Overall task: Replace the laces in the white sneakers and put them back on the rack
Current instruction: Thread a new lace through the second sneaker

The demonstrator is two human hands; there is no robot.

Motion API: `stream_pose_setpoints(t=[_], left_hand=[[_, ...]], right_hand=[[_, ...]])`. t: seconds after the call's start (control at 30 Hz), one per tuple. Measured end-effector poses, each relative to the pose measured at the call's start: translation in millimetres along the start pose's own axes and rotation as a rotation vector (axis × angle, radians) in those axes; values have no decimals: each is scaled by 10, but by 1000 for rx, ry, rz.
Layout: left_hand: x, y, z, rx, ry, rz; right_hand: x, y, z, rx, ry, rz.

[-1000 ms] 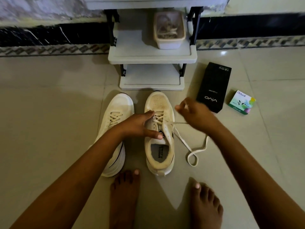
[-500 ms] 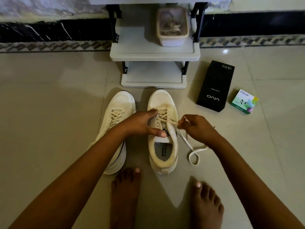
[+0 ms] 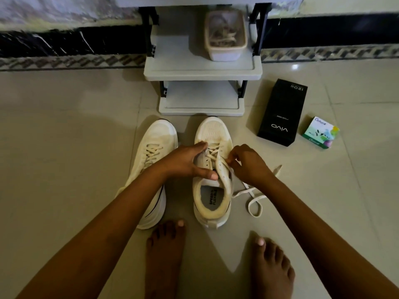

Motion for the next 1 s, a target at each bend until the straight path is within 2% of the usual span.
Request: stream_pose_setpoints(t=[0.07, 0.27, 0.4, 0.47, 0.57, 0.63, 0.77, 1.0], left_hand=[[15, -9, -9, 4, 6, 2], [33, -34, -10, 2, 37, -1], [-38, -1, 20, 11, 10, -28], [-125, 30, 99, -31, 19, -70], [-287, 89, 303, -186, 204, -156], [-469, 104, 308, -170, 331, -246], [-741, 77, 50, -54, 382, -334], [-514, 212, 352, -105, 351, -258]], right_hand=[[-14, -20, 50, -18, -97, -14], [-10, 30, 367, 15, -882, -191], [188, 58, 712, 56, -1296, -124], [298, 72, 815, 90, -1421, -64], [418, 95, 864, 116, -1532, -8], [470, 108, 860, 134, -1616, 16], [488, 114, 845, 149, -1676, 22], [-7, 79, 853, -113, -1166, -348]])
Point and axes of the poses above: each hand's wrist, its own y-axis away from the middle knuckle, its own z-axis out of the back of the hand, x = y × z, the point moved 8 cm from there along -y, towards the middle knuckle, and after that the axes turned 4 degrees about y, right-handed, at the moved point
